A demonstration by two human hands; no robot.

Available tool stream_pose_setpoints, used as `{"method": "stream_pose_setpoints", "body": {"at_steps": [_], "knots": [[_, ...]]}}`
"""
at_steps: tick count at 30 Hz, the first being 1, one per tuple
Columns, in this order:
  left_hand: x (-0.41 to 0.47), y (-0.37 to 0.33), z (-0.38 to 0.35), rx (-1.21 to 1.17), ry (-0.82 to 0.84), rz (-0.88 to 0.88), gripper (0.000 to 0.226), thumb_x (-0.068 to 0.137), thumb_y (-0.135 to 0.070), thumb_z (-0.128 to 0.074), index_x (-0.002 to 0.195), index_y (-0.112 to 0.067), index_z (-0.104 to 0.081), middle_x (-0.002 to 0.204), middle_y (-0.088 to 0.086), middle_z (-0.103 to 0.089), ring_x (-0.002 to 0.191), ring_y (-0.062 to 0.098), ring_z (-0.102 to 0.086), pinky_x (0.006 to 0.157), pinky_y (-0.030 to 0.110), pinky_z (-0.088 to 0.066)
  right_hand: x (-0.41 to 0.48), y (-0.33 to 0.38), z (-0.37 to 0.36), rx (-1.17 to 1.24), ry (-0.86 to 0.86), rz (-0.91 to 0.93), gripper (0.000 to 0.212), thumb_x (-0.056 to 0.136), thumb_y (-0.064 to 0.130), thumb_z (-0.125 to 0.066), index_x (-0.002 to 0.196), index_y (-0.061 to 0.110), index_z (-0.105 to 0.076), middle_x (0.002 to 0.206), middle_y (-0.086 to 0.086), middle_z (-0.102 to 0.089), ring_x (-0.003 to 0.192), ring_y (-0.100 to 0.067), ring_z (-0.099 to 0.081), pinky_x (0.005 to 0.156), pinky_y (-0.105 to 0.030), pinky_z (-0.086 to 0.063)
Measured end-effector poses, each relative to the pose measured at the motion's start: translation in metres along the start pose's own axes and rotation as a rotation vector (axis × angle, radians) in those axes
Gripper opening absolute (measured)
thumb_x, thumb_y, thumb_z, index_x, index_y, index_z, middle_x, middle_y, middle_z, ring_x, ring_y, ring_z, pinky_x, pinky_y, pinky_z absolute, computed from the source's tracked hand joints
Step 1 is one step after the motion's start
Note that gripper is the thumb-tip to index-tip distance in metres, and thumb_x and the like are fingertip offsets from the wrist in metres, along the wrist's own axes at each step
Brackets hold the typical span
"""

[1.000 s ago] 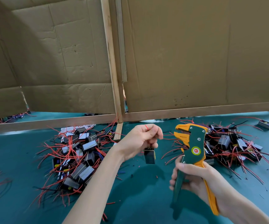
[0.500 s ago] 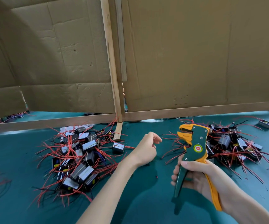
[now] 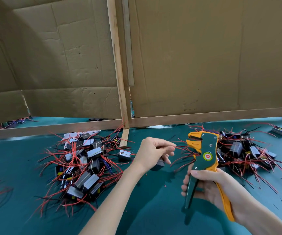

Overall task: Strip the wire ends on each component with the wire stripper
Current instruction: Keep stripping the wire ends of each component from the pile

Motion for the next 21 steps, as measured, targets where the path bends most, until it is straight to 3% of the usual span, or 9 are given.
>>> {"method": "stream_pose_setpoints", "body": {"at_steps": [5,13,21], "knots": [[0.001,-0.025,0.003,-0.175,-0.057,-0.057,0.007,0.086,-0.010,-0.069,0.080,-0.012,-0.071,0.068,0.002,-0.070,0.049,0.013,-0.059,0.066,0.030,-0.057,-0.002,0.001,-0.001,-0.023,0.042,0.002,0.031,0.046,0.014,-0.084,0.074,0.004,-0.074,0.075,-0.026,-0.063,0.069,-0.040,-0.067,0.065,-0.048,-0.057],[-0.004,-0.044,-0.004,-0.190,0.015,-0.059,0.012,0.091,-0.012,-0.064,0.079,-0.015,-0.066,0.067,0.009,-0.050,0.047,0.006,-0.042,0.060,0.023,-0.052,-0.010,0.008,-0.010,-0.023,0.135,0.048,0.030,0.051,0.012,-0.082,0.078,0.002,-0.071,0.077,-0.029,-0.061,0.070,-0.043,-0.065,0.066,-0.050,-0.056],[-0.005,-0.045,-0.002,-0.161,0.116,0.009,0.010,0.090,-0.018,-0.065,0.081,-0.019,-0.068,0.062,-0.014,-0.054,0.045,0.005,-0.041,0.056,0.021,-0.044,-0.012,0.010,-0.015,-0.056,0.146,0.065,0.028,0.051,0.011,-0.080,0.076,0.001,-0.070,0.076,-0.030,-0.059,0.068,-0.044,-0.064,0.065,-0.050,-0.056]]}}
Point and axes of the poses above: each hand's wrist, its own x-axis towards the middle knuckle, its own z-axis out of the back of the hand, y = z × x, the point moved 4 cm from there along x, towards the middle knuckle
